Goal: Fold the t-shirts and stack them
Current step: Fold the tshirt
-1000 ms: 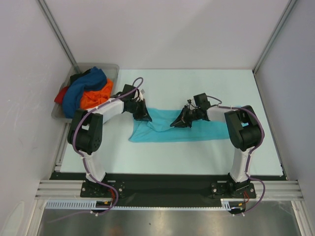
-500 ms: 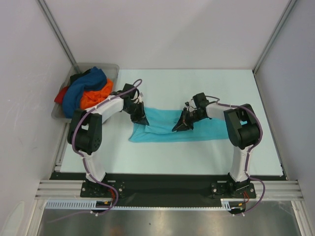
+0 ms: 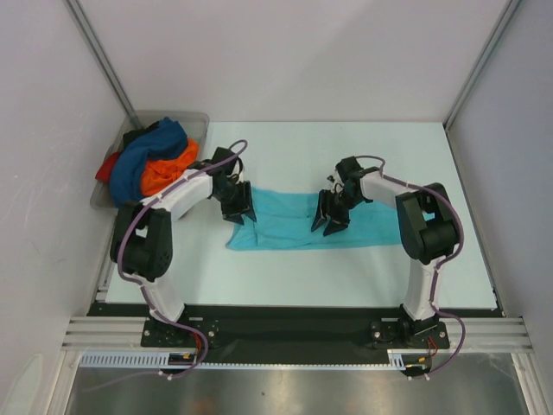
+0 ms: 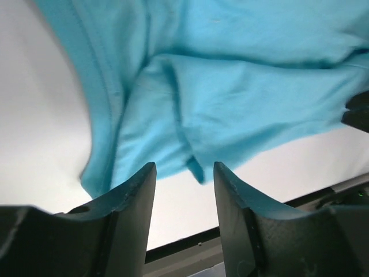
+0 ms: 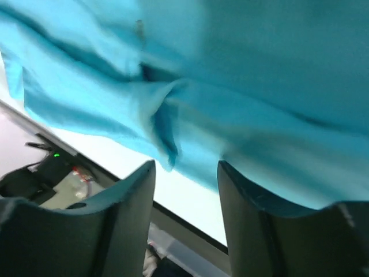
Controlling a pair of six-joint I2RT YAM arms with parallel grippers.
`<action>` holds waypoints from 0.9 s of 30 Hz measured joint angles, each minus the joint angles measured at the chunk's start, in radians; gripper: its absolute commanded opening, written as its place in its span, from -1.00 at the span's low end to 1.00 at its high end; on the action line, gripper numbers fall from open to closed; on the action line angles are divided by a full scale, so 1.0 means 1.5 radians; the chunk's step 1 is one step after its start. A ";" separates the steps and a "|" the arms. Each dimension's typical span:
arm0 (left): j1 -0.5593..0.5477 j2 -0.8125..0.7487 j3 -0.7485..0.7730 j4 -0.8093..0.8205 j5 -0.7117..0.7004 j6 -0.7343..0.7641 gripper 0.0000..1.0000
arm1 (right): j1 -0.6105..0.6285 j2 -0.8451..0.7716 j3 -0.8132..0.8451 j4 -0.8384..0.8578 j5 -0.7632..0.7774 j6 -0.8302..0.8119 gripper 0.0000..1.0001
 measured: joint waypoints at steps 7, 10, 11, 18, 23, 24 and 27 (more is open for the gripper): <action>-0.021 -0.050 -0.026 0.126 0.105 -0.043 -0.31 | 0.021 -0.061 0.012 0.054 0.025 0.020 -0.12; -0.033 -0.031 -0.061 0.164 0.130 -0.054 -0.28 | 0.028 -0.040 0.013 0.100 -0.010 0.052 -0.37; -0.034 -0.022 -0.067 0.170 0.134 -0.054 -0.29 | 0.029 -0.031 0.014 0.113 -0.019 0.062 -0.44; -0.030 0.101 -0.039 0.164 0.134 -0.041 -0.32 | 0.017 0.057 0.022 0.167 -0.050 0.102 -0.55; -0.025 0.113 0.018 0.130 0.084 -0.012 0.10 | -0.012 0.077 0.046 0.145 -0.046 0.087 -0.53; -0.025 0.106 0.019 0.132 0.071 -0.005 0.17 | -0.016 0.077 0.053 0.137 -0.036 0.078 -0.50; -0.026 0.050 -0.004 0.128 0.037 0.001 0.32 | -0.022 0.073 0.074 0.108 -0.016 0.048 -0.25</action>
